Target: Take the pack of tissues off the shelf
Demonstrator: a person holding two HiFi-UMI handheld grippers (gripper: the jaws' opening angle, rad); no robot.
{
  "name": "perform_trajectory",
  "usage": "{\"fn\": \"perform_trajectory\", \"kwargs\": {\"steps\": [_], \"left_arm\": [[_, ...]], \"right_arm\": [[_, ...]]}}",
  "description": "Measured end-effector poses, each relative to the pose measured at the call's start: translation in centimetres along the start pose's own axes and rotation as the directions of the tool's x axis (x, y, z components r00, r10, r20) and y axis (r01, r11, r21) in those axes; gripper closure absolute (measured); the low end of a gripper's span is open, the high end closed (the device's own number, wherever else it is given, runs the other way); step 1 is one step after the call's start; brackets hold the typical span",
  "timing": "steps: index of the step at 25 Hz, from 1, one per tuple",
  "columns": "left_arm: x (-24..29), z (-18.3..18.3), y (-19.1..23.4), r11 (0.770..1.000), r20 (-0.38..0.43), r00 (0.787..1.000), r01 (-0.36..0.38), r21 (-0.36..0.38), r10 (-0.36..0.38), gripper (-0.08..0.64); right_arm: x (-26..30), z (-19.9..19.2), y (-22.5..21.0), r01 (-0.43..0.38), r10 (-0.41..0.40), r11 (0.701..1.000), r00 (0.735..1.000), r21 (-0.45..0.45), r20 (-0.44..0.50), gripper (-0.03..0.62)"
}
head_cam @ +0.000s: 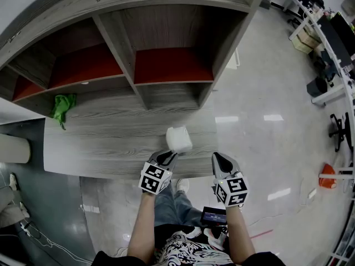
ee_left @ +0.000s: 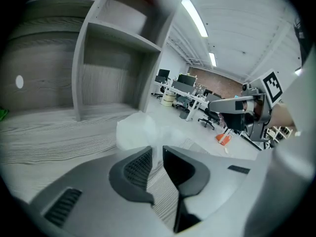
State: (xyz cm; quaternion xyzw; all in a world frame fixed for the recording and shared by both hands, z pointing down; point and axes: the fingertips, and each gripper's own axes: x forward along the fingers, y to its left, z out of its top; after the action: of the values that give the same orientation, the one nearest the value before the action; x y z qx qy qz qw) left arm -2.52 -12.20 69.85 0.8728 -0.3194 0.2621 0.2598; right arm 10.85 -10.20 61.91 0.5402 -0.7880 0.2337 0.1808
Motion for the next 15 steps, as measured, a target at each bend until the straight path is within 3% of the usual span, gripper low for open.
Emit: {"fn": "perform_trajectory", "kwargs": {"steps": [2,5,15], "left_arm": [[0.1,0.0,-0.3,1.000,-0.006,1.000,0.003,-0.006,-0.003,0.471],[-0.1,0.0,0.0,1.000,-0.012,1.000,-0.016,-0.015,0.016,0.468],[-1.6,-0.4,2.2,0.986,0.006,0.988,-0.153,-0.059,0.154,0.345]], "right_arm": [[0.1,0.2,0.0,-0.005,0.005,1.000,1.000,-0.005,0.002,0.589],[0.2,0.6,0.3,-0.016,0.016,1.000,1.000,-0.013,0.006,0.588],[0.4,1.7,1.4,-0.056,0.057,0.998,0.998,-0.037,0.023,0.589]]}}
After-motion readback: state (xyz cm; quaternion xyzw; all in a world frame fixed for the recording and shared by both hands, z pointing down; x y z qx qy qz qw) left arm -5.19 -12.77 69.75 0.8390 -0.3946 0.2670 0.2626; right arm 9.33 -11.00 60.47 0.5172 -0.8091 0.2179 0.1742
